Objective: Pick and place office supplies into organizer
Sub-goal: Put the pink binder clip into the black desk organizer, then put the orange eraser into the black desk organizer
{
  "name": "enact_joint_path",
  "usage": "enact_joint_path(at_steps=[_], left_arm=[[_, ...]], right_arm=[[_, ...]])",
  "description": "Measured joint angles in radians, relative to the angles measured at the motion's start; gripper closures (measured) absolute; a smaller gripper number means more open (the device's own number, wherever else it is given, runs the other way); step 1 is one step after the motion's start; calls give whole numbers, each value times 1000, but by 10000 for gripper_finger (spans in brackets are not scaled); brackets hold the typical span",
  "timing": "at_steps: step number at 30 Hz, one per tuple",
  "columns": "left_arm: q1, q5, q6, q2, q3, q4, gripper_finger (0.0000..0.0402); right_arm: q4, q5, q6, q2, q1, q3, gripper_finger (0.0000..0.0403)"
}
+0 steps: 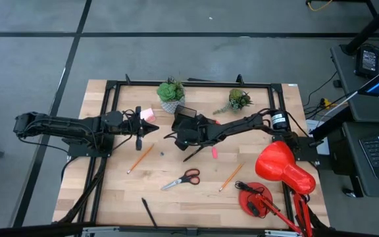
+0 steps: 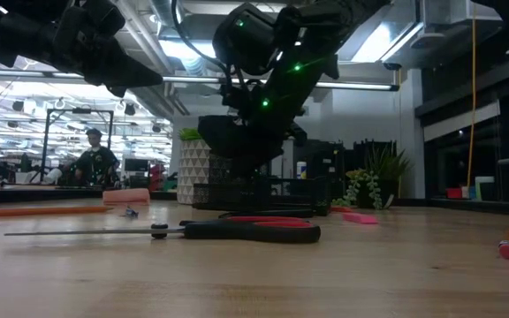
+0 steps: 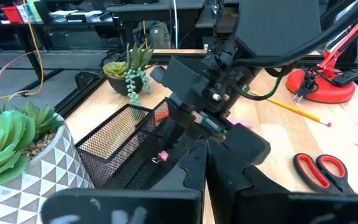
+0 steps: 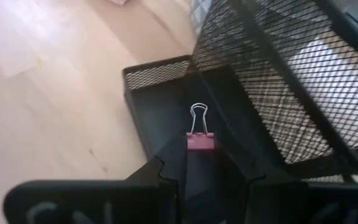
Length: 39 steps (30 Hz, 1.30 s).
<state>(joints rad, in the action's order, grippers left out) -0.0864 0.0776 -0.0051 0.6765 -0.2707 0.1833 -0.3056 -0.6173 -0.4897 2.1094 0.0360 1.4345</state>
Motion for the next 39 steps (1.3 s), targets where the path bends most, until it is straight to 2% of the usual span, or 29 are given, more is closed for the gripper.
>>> enact_joint_path(at_steps=[20,31,39], left_arm=[[0,0,-9,0,0,0,396],[0,0,-9,0,0,0,396],[0,0,-8,0,0,0,396]], right_arm=[[-5,28,-57,0,-23,0,334],[0,28,-82,0,-31,0,283],[-4,32,-76,0,-31,24,280]])
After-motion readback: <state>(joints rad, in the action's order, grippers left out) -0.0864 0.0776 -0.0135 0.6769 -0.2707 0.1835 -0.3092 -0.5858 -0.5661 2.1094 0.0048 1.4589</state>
